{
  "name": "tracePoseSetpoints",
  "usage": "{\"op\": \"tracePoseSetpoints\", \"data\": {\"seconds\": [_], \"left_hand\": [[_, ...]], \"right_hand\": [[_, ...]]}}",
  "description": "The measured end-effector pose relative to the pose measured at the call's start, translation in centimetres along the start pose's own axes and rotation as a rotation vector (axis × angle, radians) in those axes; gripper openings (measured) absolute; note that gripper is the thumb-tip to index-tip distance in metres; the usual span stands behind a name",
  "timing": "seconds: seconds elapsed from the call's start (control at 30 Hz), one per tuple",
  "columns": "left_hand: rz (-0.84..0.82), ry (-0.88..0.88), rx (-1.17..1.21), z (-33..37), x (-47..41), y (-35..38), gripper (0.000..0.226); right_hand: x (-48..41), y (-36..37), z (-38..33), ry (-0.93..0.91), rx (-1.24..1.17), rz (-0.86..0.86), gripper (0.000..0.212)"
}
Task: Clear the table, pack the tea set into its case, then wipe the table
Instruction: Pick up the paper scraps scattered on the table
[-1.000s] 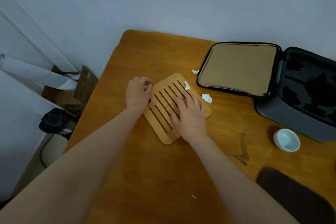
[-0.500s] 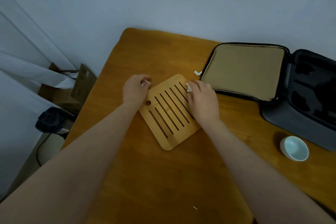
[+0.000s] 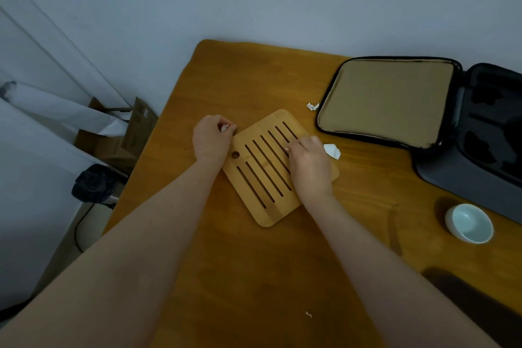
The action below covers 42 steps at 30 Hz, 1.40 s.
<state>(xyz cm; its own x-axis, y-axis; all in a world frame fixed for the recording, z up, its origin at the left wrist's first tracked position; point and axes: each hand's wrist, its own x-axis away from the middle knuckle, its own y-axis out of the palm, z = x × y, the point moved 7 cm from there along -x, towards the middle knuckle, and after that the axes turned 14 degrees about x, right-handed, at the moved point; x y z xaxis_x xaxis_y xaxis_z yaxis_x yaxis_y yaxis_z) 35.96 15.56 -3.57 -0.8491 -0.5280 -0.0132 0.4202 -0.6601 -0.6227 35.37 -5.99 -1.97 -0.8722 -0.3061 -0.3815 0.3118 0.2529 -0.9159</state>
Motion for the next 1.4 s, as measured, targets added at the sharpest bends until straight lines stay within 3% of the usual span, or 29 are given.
{"op": "tracePoseSetpoints", "data": {"seconds": [0.17, 0.27, 0.43, 0.5, 0.57, 0.6, 0.73, 0.83, 0.93, 1.03, 1.17, 1.3, 1.4], "left_hand": [[0.110, -0.214, 0.323, 0.2, 0.8, -1.4, 0.009], [0.138, -0.388, 0.708, 1.9, 2.5, -1.0, 0.013], [-0.068, -0.863, 1.495, 6.1, 9.4, 3.7, 0.021], [-0.223, -0.980, 1.613, 7.0, 12.4, 5.6, 0.032], [-0.337, -0.987, 1.650, 7.5, 14.5, 6.5, 0.059], [-0.358, -0.987, 1.683, 7.8, 15.2, 6.6, 0.061], [-0.255, -1.040, 1.787, 8.6, 16.8, 6.1, 0.025], [-0.267, -1.122, 1.810, 9.0, 17.3, 6.3, 0.023], [-0.215, -1.145, 1.637, 8.4, 17.3, 6.5, 0.035], [-0.083, -1.303, 1.823, 8.1, 17.0, 6.9, 0.026], [-0.072, -1.244, 1.816, 6.3, 15.7, 6.7, 0.036], [-0.086, -1.120, 1.587, 4.9, 14.6, 6.3, 0.033], [-0.055, -0.802, 1.161, 4.0, 12.9, 5.1, 0.034]], "right_hand": [[2.0, -2.0, 1.4, 0.271, -0.311, -0.107, 0.016], [2.3, -3.1, 1.9, 0.531, -0.557, -0.200, 0.033], [2.6, -5.9, 0.4, 0.767, -0.890, -0.161, 0.064], [3.2, -6.6, -0.5, 0.759, -0.886, -0.171, 0.065], [3.9, -7.3, -0.9, 0.726, -0.834, -0.174, 0.061], [4.3, -7.7, -1.0, 0.704, -0.797, -0.178, 0.058], [5.3, -9.0, -1.6, 0.547, -0.572, -0.213, 0.037], [5.4, -10.4, -2.5, 0.324, -0.370, -0.166, 0.021], [6.0, -12.4, -2.8, 0.160, -0.284, 0.024, 0.015], [5.9, -12.8, 0.3, 0.278, -0.404, 0.090, 0.014], [3.7, -7.8, 6.6, 0.473, -0.204, -0.171, 0.022], [1.0, -3.3, 9.3, 0.384, 0.020, -0.424, 0.034], [-0.8, -1.5, 8.7, 0.231, 0.190, -0.552, 0.032]]}}
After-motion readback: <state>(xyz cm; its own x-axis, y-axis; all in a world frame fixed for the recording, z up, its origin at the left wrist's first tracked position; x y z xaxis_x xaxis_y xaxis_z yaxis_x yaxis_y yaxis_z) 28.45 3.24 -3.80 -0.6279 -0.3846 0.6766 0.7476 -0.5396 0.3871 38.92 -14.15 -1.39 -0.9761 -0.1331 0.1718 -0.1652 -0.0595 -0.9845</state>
